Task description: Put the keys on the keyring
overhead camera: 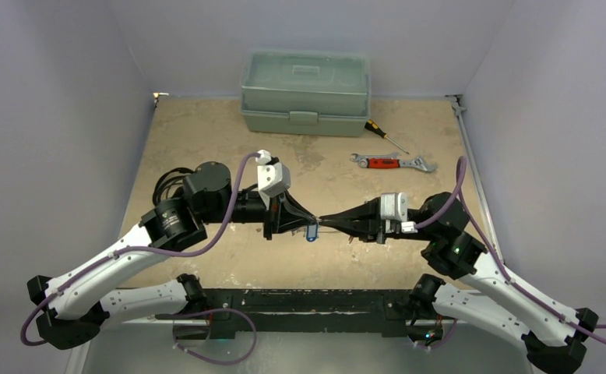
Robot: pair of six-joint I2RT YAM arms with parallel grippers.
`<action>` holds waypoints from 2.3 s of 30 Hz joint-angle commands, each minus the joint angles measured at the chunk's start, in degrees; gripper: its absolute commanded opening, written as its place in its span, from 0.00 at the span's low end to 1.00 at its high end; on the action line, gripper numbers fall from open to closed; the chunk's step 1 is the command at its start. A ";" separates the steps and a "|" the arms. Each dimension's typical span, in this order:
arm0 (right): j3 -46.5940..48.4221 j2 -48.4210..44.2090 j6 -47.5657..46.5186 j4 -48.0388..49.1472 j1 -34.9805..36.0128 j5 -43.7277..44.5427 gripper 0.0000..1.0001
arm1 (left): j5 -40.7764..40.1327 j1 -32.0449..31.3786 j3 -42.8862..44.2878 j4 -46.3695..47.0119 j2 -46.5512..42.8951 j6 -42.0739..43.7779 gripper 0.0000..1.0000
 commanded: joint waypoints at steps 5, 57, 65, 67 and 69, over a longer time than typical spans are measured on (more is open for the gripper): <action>0.38 -0.53 -0.82 2.32 0.30 2.57 0.00 | -1.81 0.07 3.53 -2.55 -0.67 0.54 0.00; 1.03 6.43 -2.04 1.72 2.76 17.05 0.00 | 15.86 0.07 19.65 -14.34 11.55 0.35 0.39; -1.13 1.62 -1.75 4.05 2.76 11.01 0.00 | -0.33 0.07 19.16 -16.11 4.05 14.95 0.46; -1.44 0.27 -1.31 4.29 2.75 9.19 0.00 | -2.01 0.07 13.16 -10.17 -1.67 20.23 0.48; -1.62 -0.88 -0.83 4.56 2.76 6.97 0.00 | -1.97 0.07 5.91 -3.52 -7.15 24.72 0.48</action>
